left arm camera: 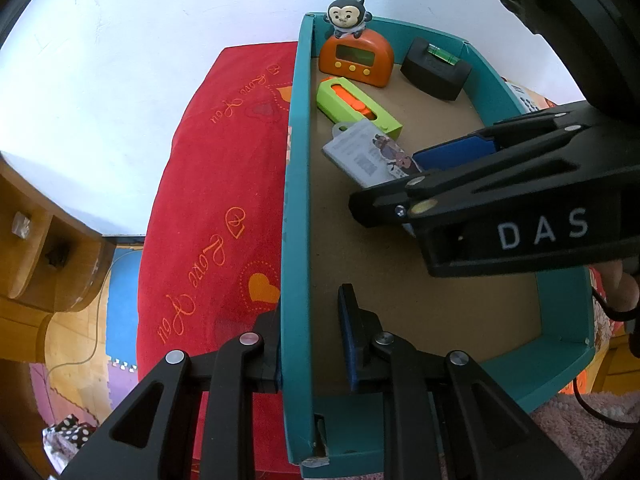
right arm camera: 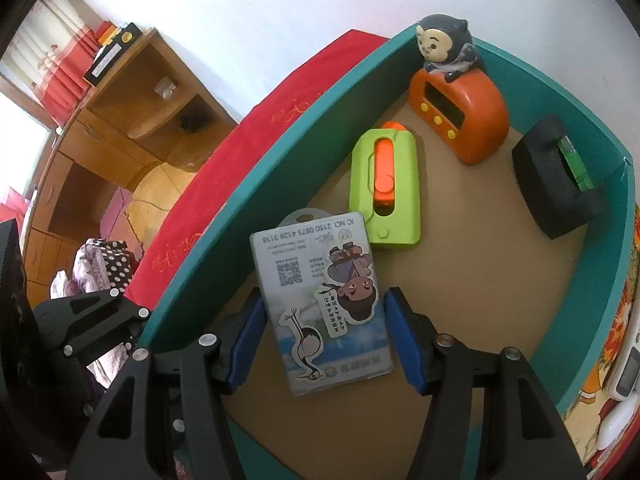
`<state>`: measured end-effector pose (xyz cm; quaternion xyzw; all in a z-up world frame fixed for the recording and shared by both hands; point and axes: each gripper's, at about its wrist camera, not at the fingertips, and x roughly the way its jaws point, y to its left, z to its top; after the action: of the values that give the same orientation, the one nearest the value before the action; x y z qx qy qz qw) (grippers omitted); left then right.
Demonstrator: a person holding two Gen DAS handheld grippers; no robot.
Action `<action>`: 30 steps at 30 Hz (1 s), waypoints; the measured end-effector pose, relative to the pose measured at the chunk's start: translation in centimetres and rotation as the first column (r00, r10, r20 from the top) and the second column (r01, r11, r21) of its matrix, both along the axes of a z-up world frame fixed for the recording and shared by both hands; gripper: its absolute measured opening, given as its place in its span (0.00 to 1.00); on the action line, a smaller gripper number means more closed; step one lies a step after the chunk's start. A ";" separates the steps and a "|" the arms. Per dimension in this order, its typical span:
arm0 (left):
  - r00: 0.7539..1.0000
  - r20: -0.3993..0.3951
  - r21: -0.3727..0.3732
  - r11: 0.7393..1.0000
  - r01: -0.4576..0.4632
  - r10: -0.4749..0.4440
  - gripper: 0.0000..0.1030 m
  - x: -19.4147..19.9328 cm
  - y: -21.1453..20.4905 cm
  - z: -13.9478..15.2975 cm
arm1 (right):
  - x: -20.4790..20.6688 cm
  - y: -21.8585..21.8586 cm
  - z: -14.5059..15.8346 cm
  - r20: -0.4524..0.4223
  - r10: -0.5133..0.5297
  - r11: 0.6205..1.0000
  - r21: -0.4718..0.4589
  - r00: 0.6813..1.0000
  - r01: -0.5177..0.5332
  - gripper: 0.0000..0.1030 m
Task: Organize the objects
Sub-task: 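Carry the cartoon card into the tray with the right tool, then open the right tool to drop the card in the tray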
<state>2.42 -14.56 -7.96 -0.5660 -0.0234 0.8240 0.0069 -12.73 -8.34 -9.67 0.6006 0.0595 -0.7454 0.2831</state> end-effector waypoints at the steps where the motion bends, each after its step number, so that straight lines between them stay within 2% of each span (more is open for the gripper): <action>1: 1.000 0.000 0.000 1.000 0.000 0.000 0.20 0.0 0.0 0.0 | 0.1 -0.1 0.0 -0.001 0.004 1.000 0.003 1.000 -0.004 0.58; 18: 1.000 -0.001 -0.001 1.000 0.001 -0.001 0.20 0.2 0.0 0.0 | 0.4 -0.4 -0.1 -0.001 0.013 1.000 0.028 1.000 -0.013 0.60; 30: 1.000 -0.001 0.000 1.000 0.003 -0.003 0.20 0.2 0.0 0.0 | 1.1 1.0 1.5 -0.006 -0.008 1.000 -0.028 1.000 0.008 0.61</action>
<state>2.65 -14.54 -7.95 -0.5657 -0.0225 0.8243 0.0080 -11.64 -7.30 -8.21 0.5944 0.0474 -0.7491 0.2886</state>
